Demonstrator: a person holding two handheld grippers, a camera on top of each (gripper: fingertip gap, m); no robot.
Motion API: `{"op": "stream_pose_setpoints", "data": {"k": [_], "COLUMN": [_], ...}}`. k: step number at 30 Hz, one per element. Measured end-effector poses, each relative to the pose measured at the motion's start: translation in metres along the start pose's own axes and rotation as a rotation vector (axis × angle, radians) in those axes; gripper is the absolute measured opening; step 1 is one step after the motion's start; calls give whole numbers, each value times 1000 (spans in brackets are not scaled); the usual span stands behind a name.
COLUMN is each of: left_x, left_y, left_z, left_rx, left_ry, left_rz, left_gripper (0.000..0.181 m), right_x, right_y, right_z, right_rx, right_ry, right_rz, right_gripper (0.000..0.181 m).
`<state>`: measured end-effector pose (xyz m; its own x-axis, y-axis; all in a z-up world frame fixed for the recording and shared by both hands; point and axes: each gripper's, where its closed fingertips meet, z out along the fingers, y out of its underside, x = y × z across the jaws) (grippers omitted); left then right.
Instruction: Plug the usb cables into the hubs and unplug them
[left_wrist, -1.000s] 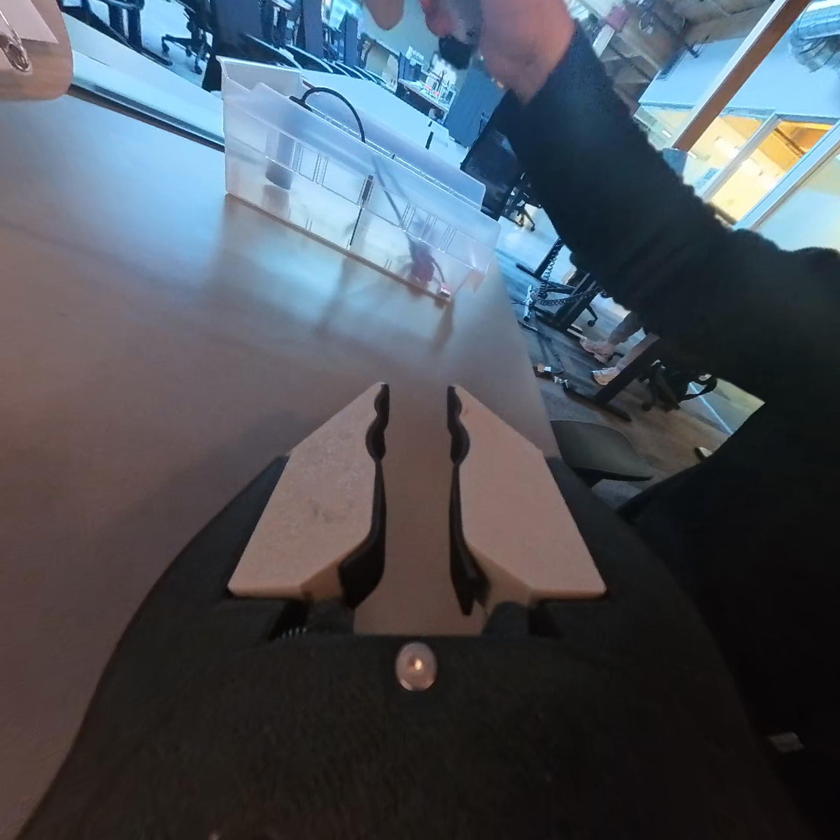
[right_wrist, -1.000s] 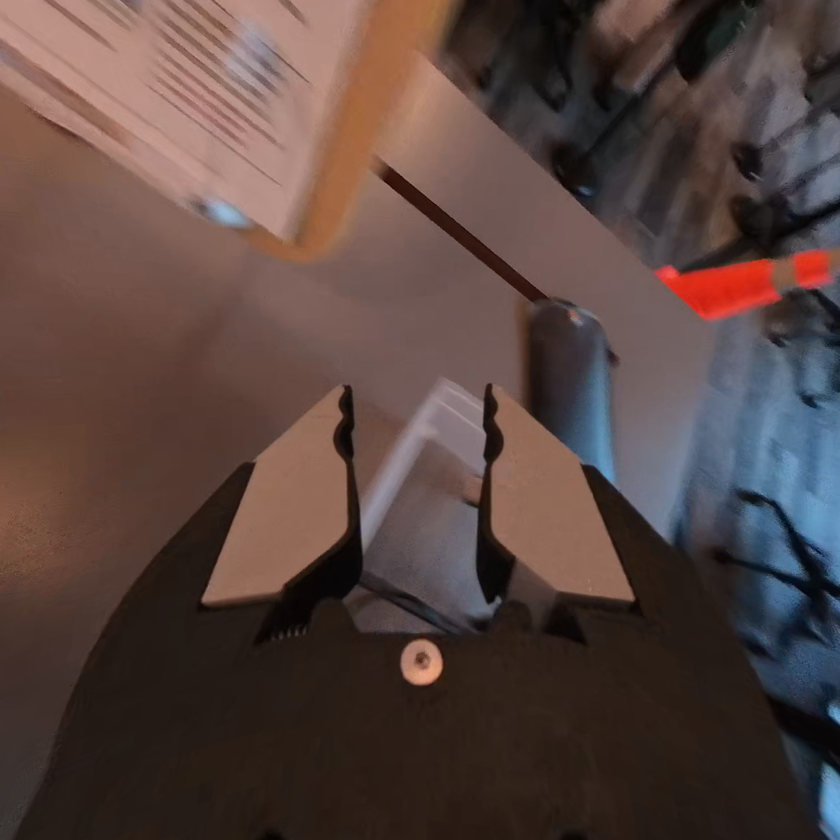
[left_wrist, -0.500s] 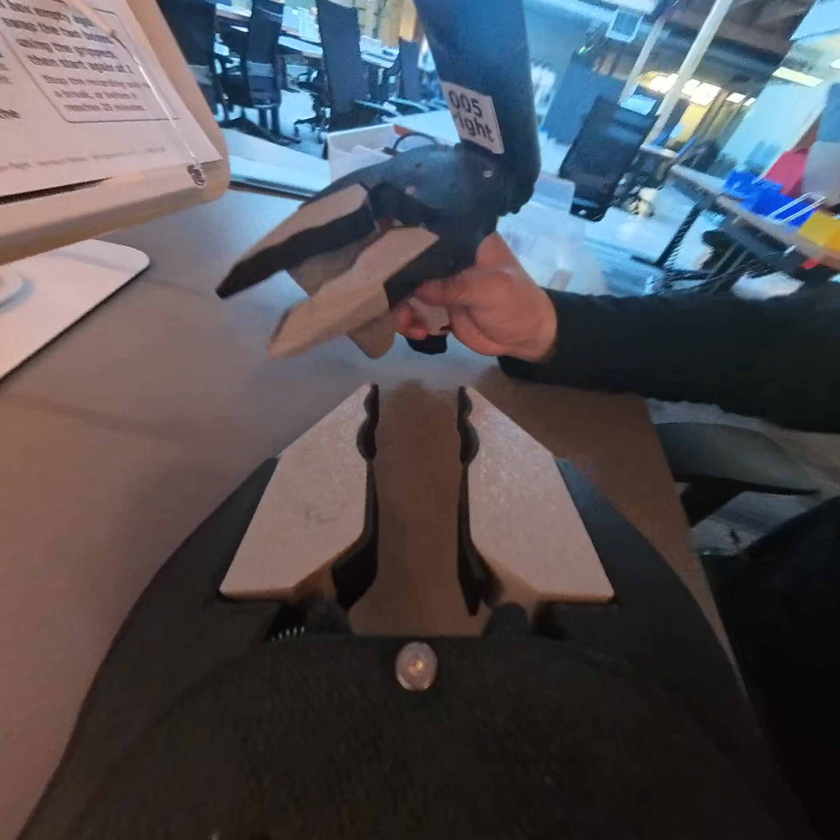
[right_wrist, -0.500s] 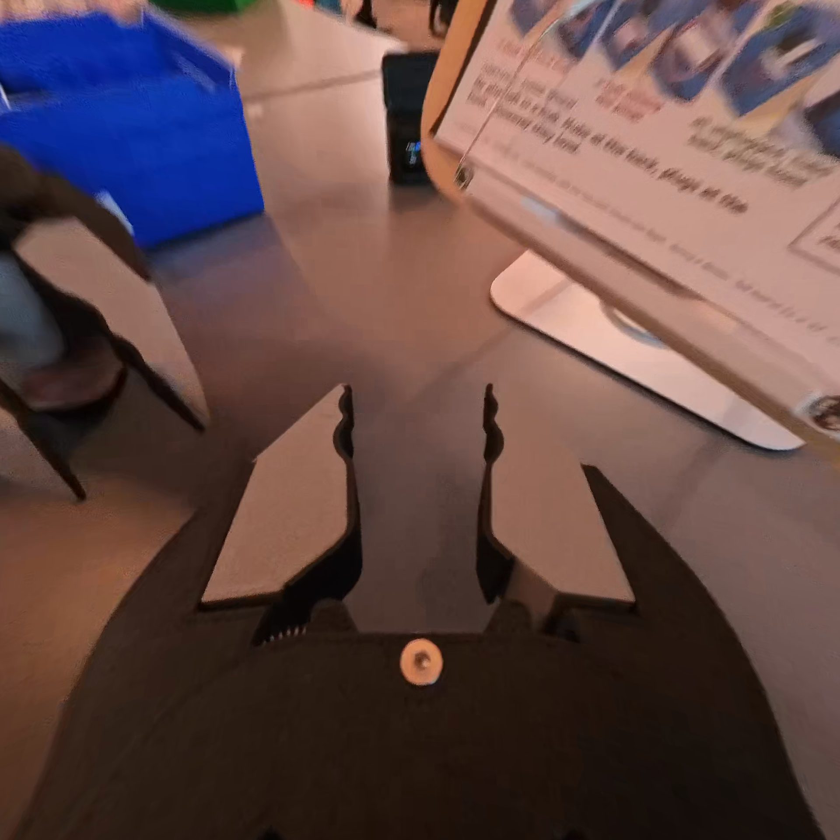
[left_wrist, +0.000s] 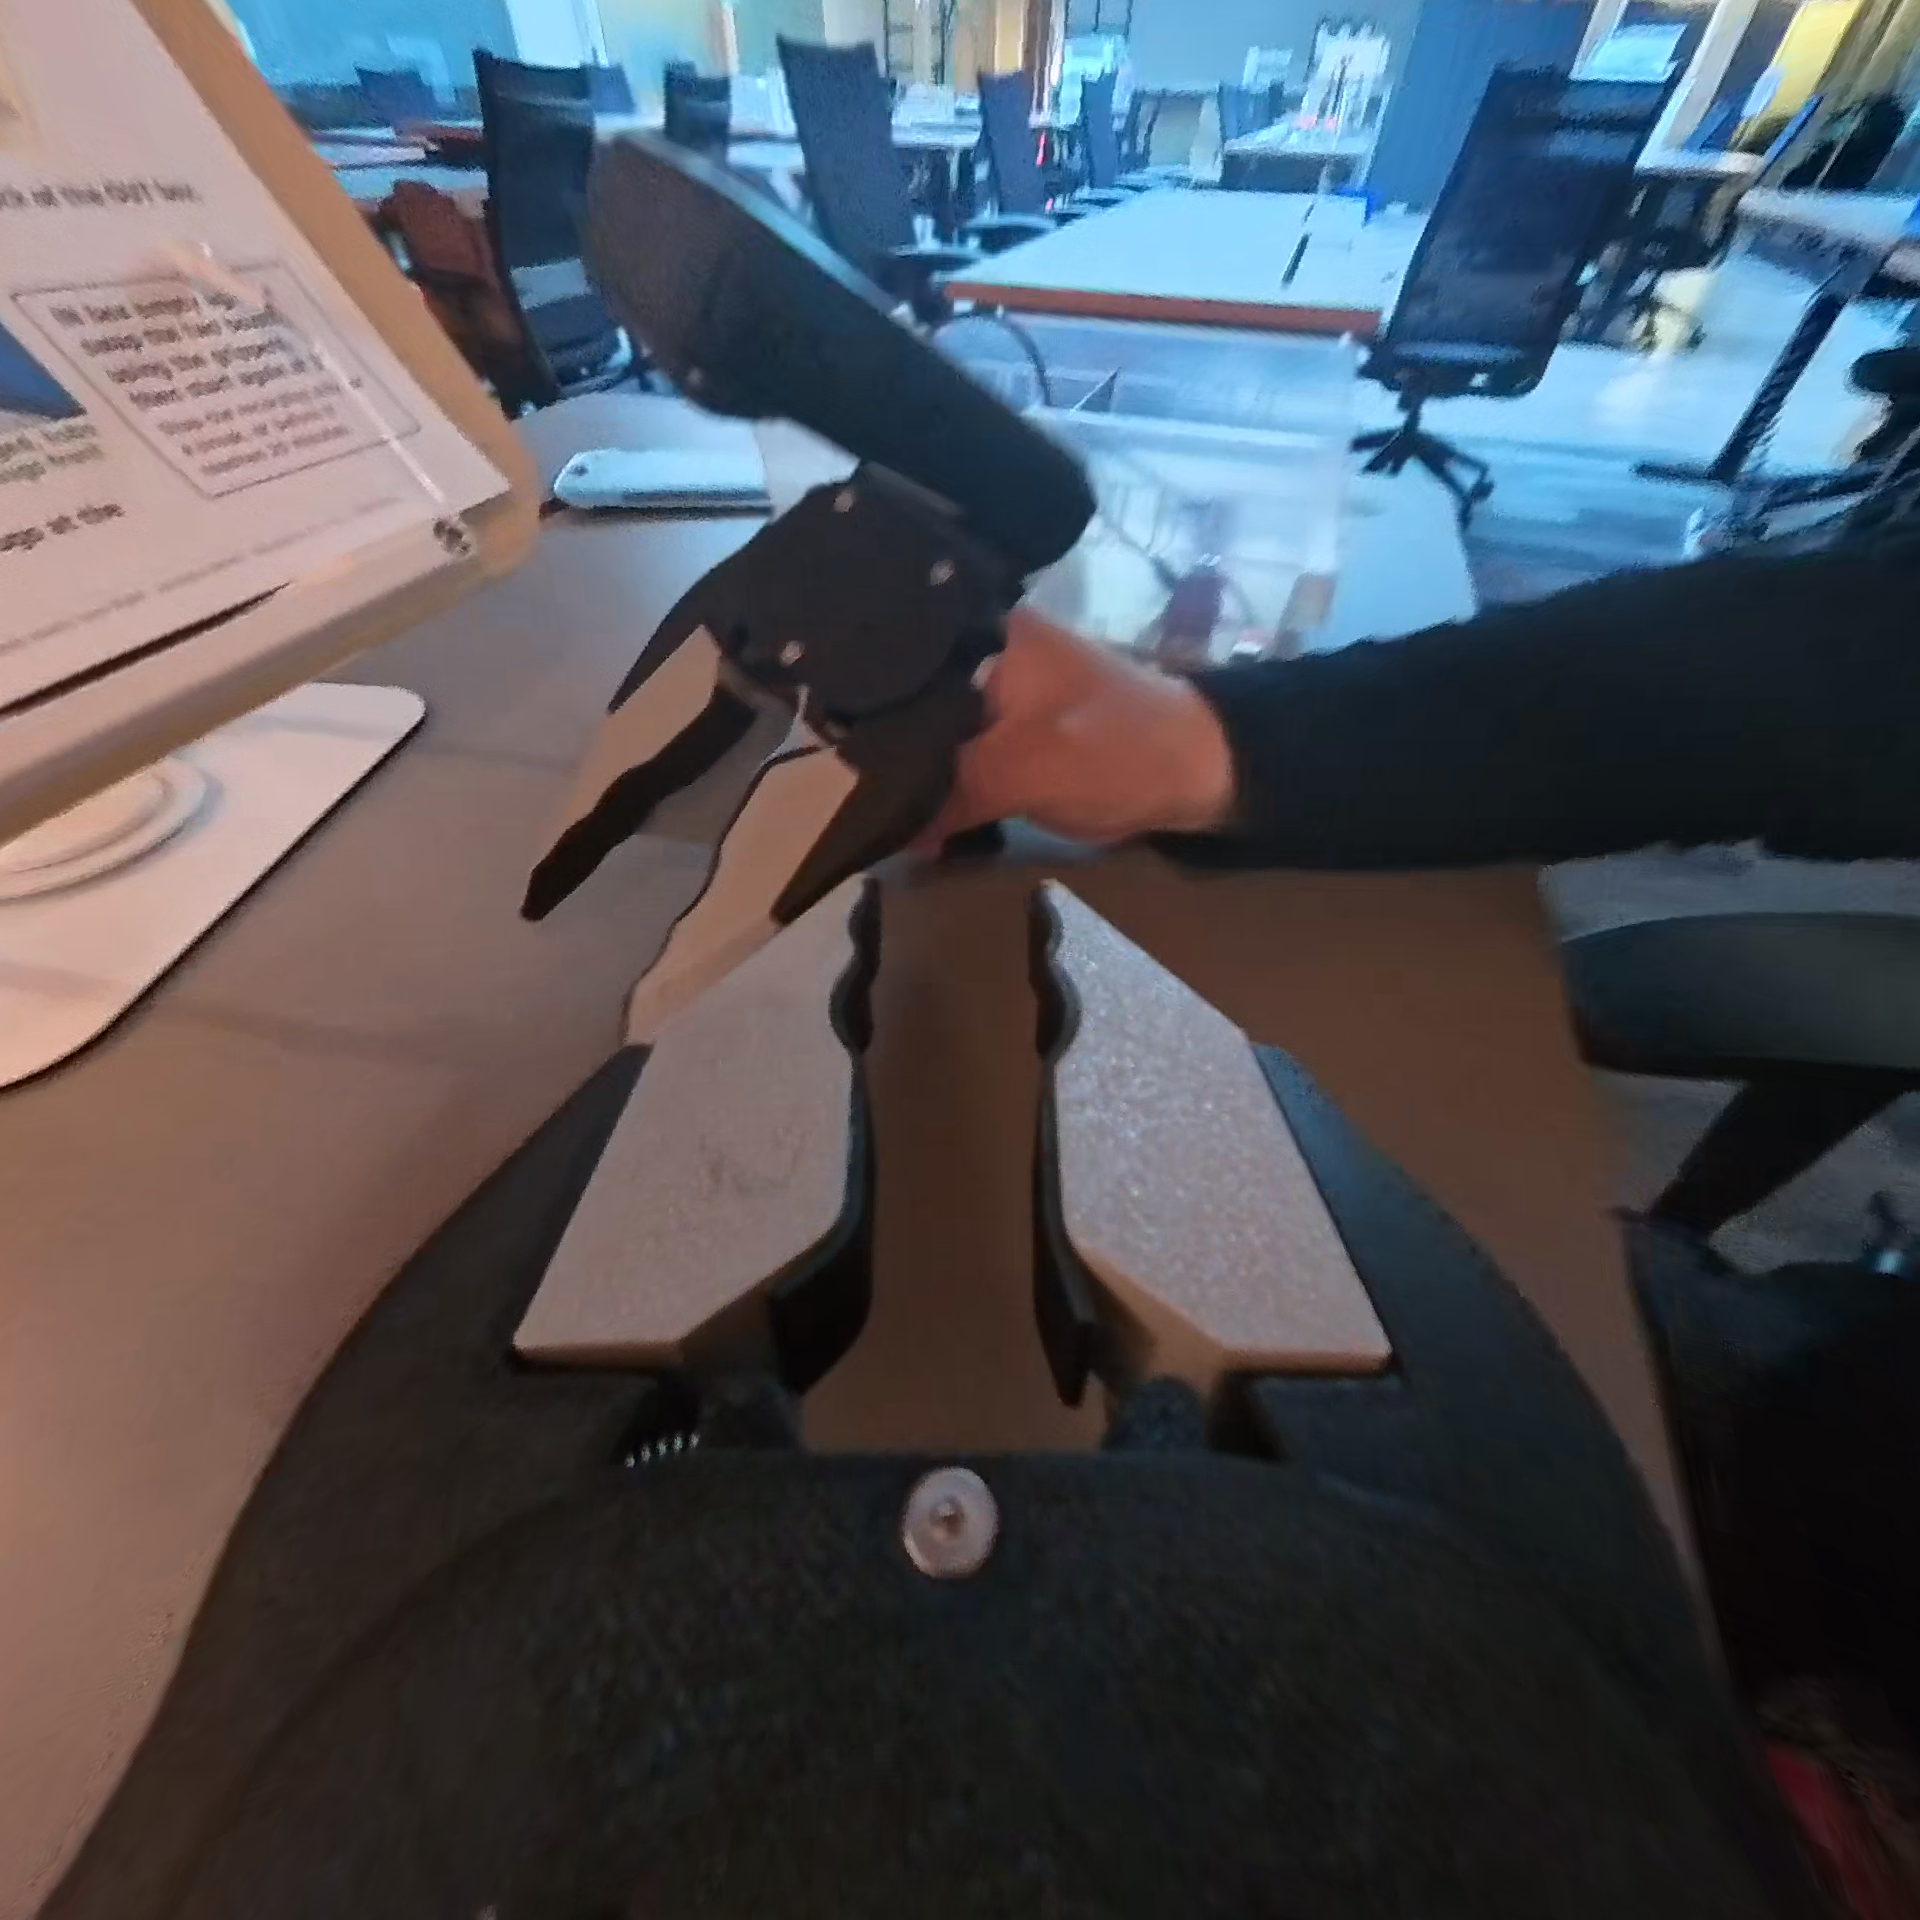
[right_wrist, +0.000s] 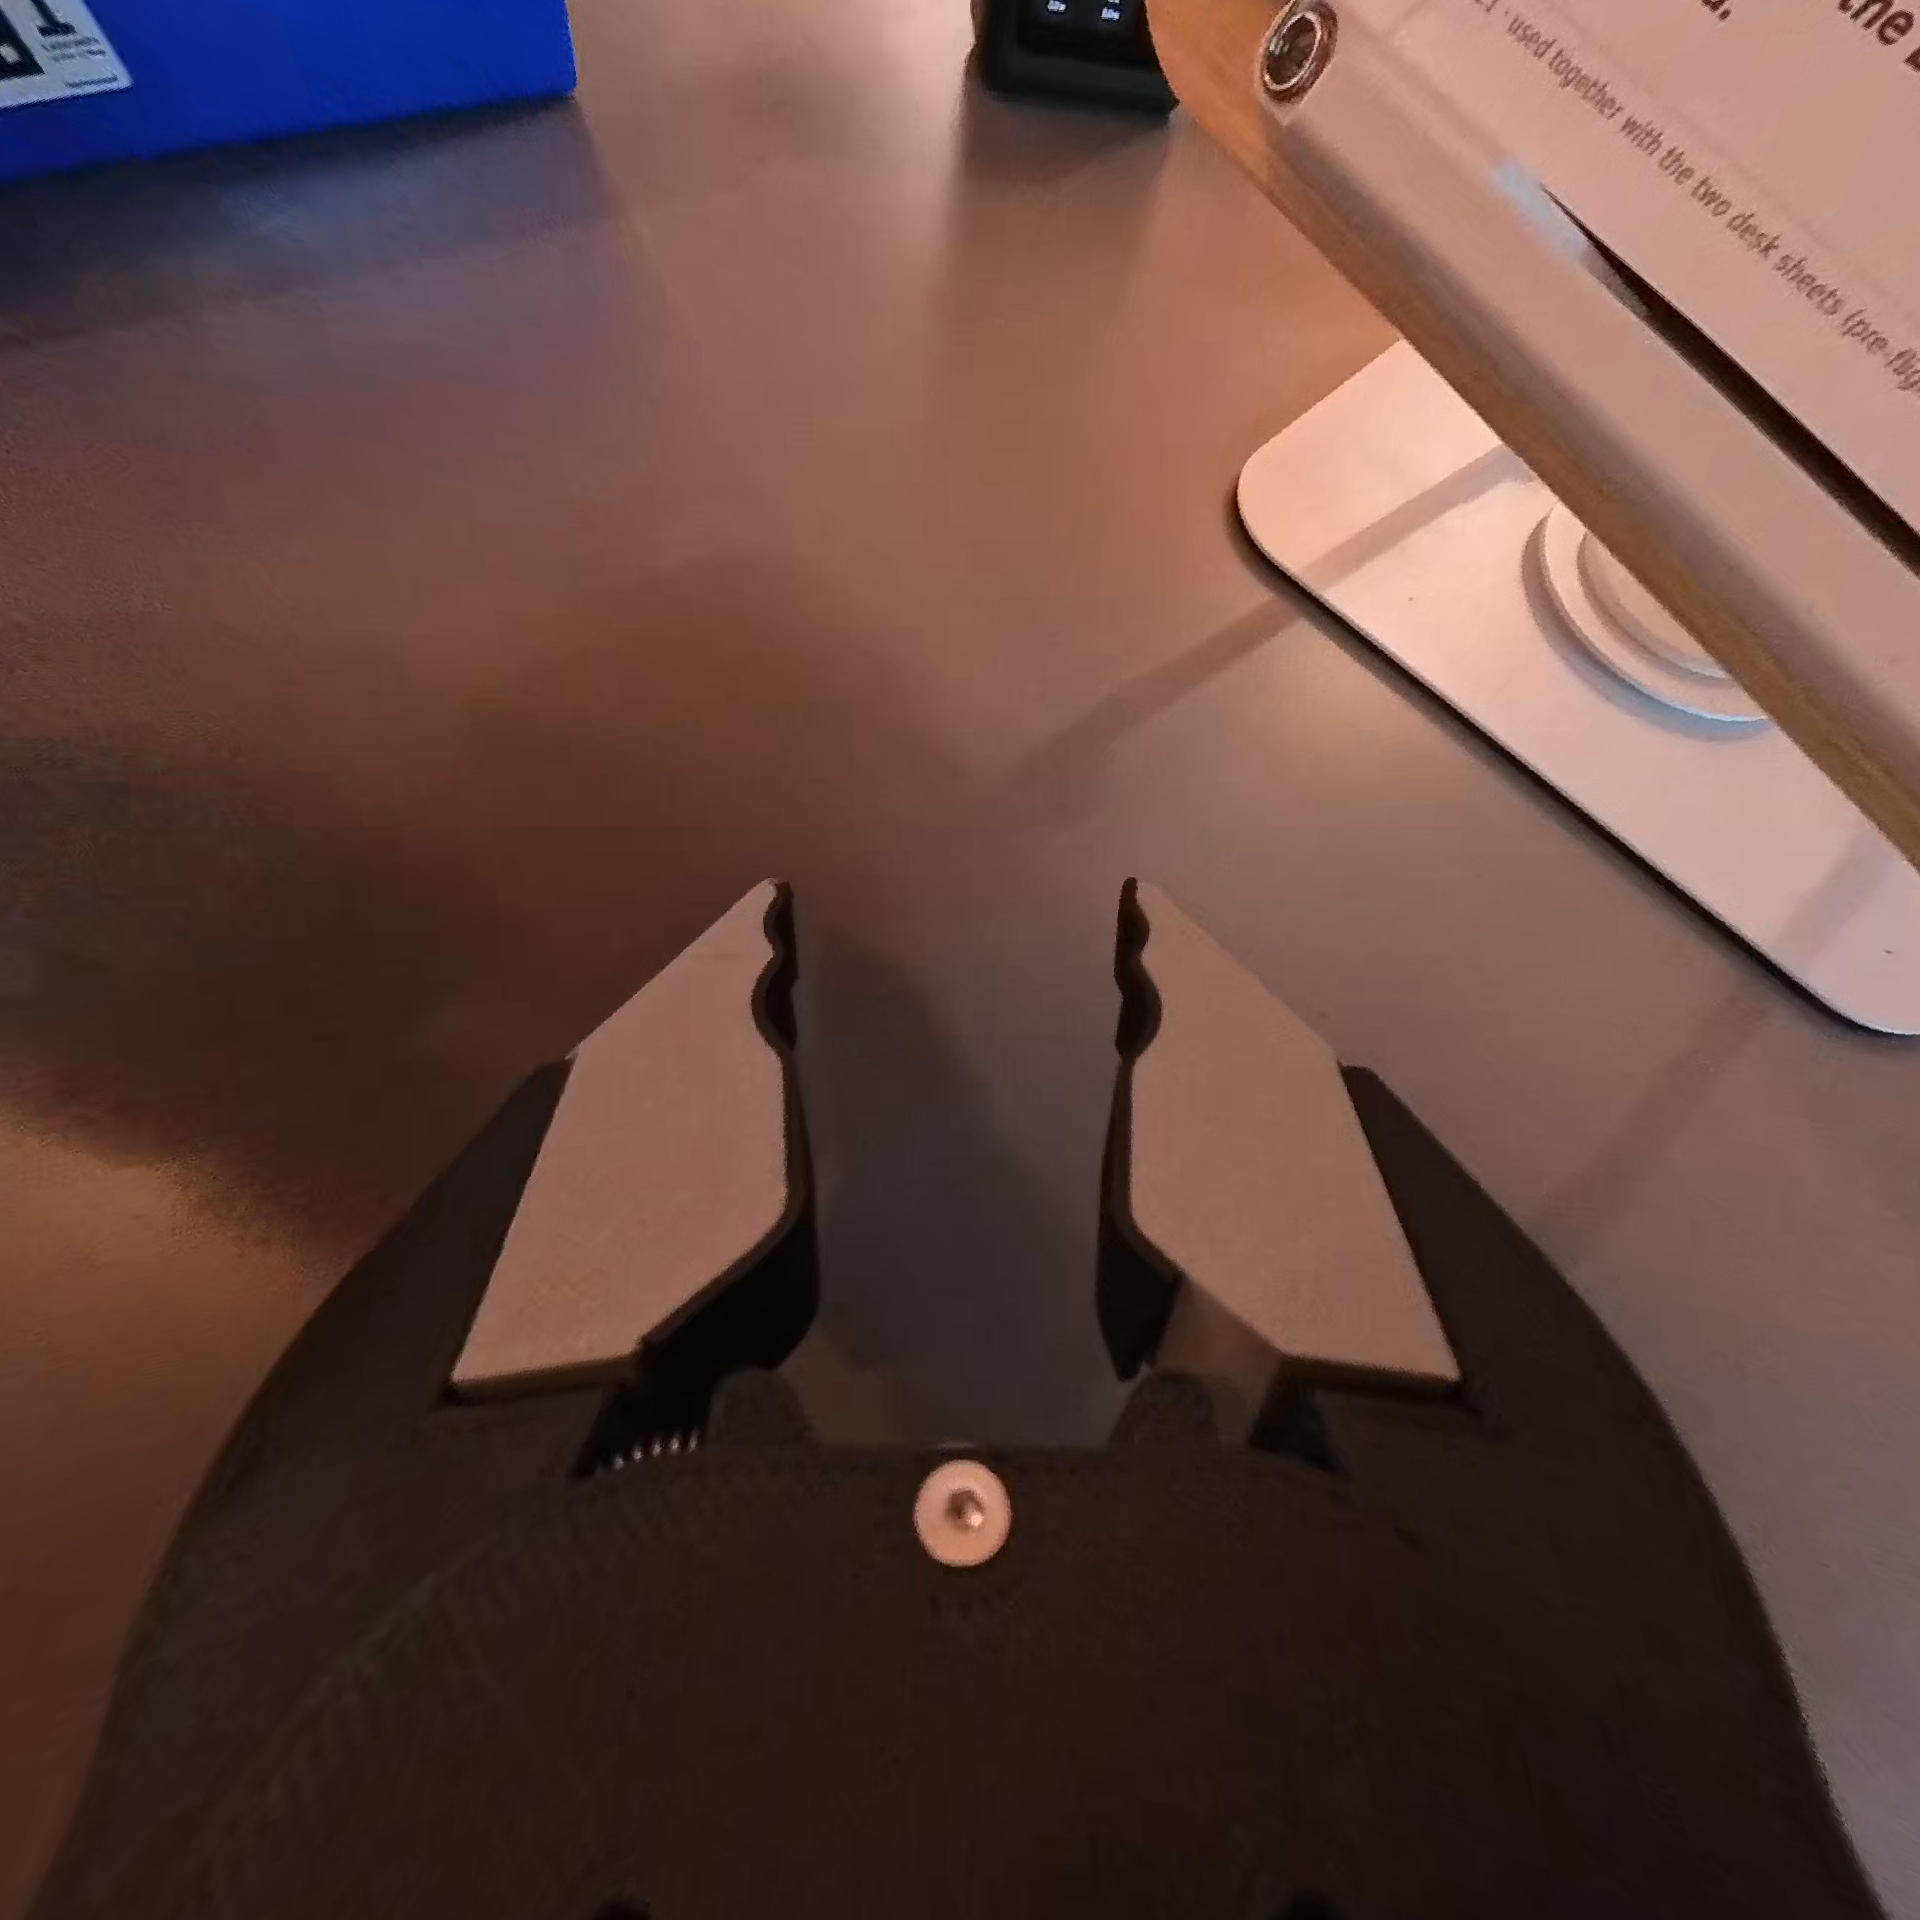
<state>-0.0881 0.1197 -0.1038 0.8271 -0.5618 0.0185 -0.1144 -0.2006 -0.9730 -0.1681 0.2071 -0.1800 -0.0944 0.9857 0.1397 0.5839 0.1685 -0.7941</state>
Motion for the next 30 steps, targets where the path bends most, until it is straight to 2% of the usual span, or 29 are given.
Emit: {"op": "stream_pose_setpoints", "data": {"k": [3, 5, 7, 9, 10, 12, 13, 15, 16, 18, 23, 27, 30], "left_x": [19, 21, 2, -37, -61, -110, -134, -162, -170, -185, -215, -233, -236], "left_y": [-29, -60, -89, -99, -94, -64, -46, -13, 2, 29, 97, 130, 154], "left_z": [-16, -42, -76, -115, -136, -177, -199, -226, -232, -242, -269, -280, -281], "left_rx": [52, 87, 74, -10, -90, -309, -411, -540, -575, -619, -802, -1009, -1172], "left_ry": [15, -10, -113, -274, -364, -507, -585, -590, -556, -504, -506, -571, -566], "left_rz": [-25, -26, -29, -74, -104, -161, -199, -272, -299, -303, -355, -275, -229], "left_gripper": [28, 25, 24, 24, 28, 46, 62, 67, 70, 63, 59, 53, 49], "right_x": [0, -1, -2, -4, -4, -5, -5, -5, -5, -4, -4, -4, -5], "right_y": [1, 1, 2, 3, 4, 6, 6, 5, 5, 4, 4, 5, 6], "right_z": [0, 1, 1, 3, 4, 5, 6, 6, 5, 5, 5, 6, 7], "right_rx": [-6, -11, -15, -29, -39, -54, -57, -51, -48, -44, -42, -51, -58], "right_ry": [5, 9, 13, 16, 19, 23, 25, 26, 25, 18, 4, 0, -3], "right_rz": [-10, -22, -38, -54, -61, -74, -78, -78, -73, -58, -39, -42, -45], "right_gripper": [58, 57, 56, 55, 55, 55, 55, 55, 54, 55, 55, 55, 54]}}
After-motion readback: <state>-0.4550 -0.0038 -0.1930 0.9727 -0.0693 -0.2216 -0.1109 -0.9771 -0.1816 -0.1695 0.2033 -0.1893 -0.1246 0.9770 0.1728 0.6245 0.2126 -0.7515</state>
